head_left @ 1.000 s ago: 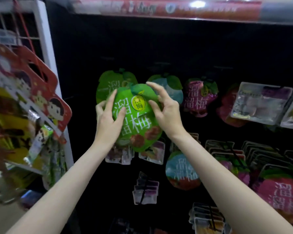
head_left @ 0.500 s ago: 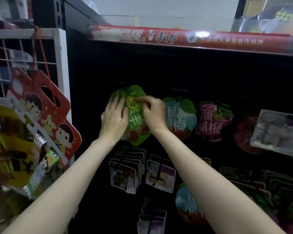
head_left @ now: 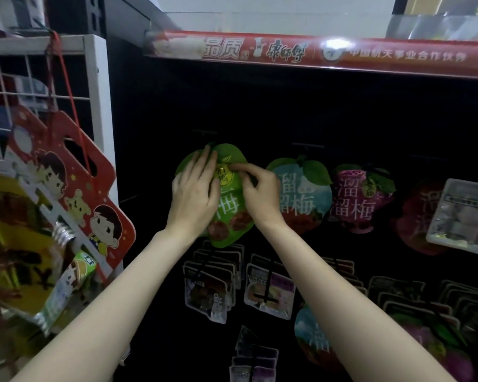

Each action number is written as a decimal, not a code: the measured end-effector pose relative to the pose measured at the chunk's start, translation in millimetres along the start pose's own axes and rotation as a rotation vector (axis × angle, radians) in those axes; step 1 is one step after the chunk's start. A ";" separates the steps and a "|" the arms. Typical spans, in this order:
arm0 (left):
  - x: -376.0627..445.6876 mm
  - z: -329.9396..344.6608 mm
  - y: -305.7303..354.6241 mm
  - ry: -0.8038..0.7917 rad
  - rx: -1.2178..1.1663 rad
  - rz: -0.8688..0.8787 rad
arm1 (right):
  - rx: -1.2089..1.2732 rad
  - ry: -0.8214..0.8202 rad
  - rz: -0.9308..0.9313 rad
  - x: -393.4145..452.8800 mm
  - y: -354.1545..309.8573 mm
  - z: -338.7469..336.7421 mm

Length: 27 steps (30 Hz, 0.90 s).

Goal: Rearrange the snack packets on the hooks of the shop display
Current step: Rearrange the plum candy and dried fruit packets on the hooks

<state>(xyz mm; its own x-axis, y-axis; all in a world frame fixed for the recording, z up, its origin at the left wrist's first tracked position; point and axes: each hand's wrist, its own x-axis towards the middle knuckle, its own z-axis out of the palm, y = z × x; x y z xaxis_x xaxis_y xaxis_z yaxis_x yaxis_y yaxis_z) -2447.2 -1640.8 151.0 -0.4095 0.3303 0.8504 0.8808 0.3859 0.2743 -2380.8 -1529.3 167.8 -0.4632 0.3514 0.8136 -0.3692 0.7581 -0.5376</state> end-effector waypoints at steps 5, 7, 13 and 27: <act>-2.8 6.5 -0.1 -0.072 0.007 -0.053 | 0.039 -0.007 0.118 -3.2 6.2 -4.6; -2.9 11.1 -2.7 -0.155 0.074 -0.099 | 0.007 -0.071 0.184 -1.1 9.9 -5.8; -10.6 16.1 -5.8 -0.359 0.207 -0.205 | -0.305 -0.426 0.284 -19.4 13.2 -20.2; -138.2 80.5 89.8 -0.605 -0.164 0.014 | -0.657 -0.345 0.672 -151.4 79.5 -224.7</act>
<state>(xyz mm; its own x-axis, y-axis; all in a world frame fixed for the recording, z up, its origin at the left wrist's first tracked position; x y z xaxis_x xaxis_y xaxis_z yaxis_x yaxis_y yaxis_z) -2330.7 -1582.5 22.0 -0.4171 0.7821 0.4630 0.8926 0.2564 0.3709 -2159.0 -1398.8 51.5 -0.6593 0.7188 0.2207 0.5252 0.6503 -0.5489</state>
